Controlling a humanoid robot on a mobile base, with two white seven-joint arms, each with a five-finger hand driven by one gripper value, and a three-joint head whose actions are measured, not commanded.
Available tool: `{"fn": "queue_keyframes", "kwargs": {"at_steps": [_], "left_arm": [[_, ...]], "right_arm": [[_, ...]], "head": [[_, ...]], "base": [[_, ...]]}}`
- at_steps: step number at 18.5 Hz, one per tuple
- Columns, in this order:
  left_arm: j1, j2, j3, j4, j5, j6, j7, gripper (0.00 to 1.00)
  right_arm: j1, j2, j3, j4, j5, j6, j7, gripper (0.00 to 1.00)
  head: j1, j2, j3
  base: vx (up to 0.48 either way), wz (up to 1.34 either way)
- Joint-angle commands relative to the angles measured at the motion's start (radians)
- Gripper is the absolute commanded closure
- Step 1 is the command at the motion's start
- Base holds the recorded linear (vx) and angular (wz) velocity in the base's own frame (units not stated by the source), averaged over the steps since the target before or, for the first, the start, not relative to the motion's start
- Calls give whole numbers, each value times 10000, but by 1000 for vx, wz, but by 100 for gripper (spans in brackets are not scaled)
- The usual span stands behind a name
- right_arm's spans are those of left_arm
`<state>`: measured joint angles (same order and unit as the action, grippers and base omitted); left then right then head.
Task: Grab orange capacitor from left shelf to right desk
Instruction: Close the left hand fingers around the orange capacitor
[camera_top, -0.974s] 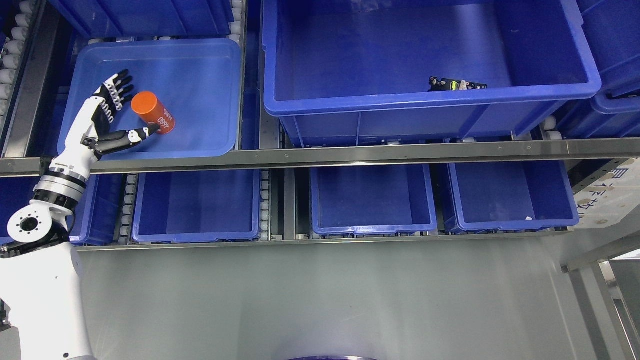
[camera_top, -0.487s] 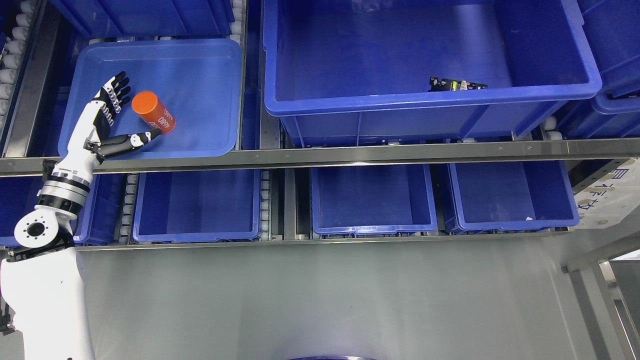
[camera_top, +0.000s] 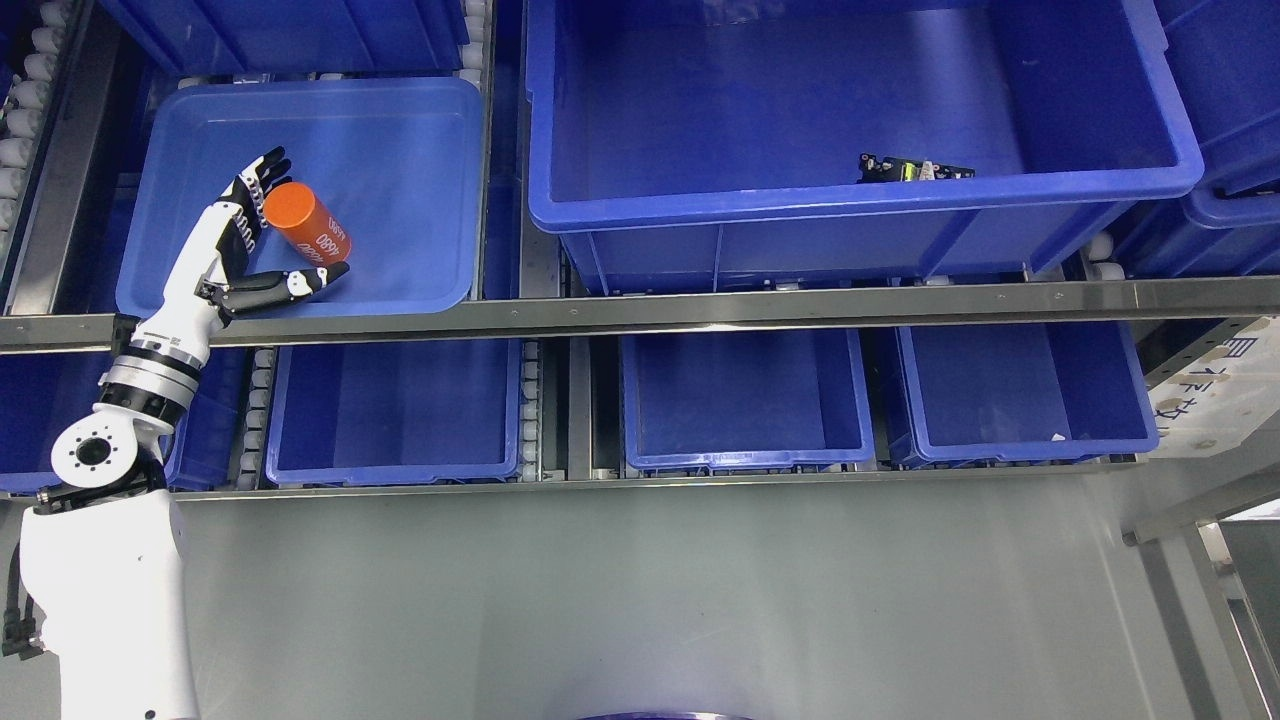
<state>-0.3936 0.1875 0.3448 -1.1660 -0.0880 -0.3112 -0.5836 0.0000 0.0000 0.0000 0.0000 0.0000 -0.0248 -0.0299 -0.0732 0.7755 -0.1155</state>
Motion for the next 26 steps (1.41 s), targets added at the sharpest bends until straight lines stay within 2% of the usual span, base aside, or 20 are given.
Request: {"fn": "queue_keyframes", "kwargs": {"at_steps": [1,3,12,13,14,15,17,18,20,26], "left_arm": [[-22,-416,539,124,5,-354,7,95],[-37,-479,648,170,-10,-340,22,100],[-52,-479,648,201,-10,-340,38,98],[-68,-494,603,186,-10,-325,114,88],[-83,-464,526,186,-56,-264,145,64],[-129,-448,480,186,-208,-172,236,28],[-83,-418,510,94,-210,-247,862,5],[-83,-417,525,94,-209,-384,1276,0],[-83,-478,495,78,-209,-921,1846,0],[116,-816,-317,-167,-194,-953,1802,0]], "right_arm": [[199,-174,-123,-175,46,3,7,0],[199,-174,-123,-175,46,3,7,0],[199,-174,-123,-175,46,3,7,0],[199,-174,-123,-175,46,3,7,0],[199,-174,-123,-175,46,3,7,0],[199,-174,-123,-175,46,3,7,0],[199,-174,-123,-175,46,3,7,0],[199,-174,-123,-175,46,3,7,0],[199,-174,-123,-175,46,3,7,0],[199,-174,-123,-175,46,3,7,0]], "head": [[0,0,0],[0,0,0],[0,0,0],[0,0,0],[0,0,0],[0,0,0],[0,0,0],[0,0,0],[0,0,0],[0,0,0]], "base": [[0,0],[0,0],[0,0],[0,0],[0,0],[0,0],[0,0],[0,0],[0,0],[0,0]]}}
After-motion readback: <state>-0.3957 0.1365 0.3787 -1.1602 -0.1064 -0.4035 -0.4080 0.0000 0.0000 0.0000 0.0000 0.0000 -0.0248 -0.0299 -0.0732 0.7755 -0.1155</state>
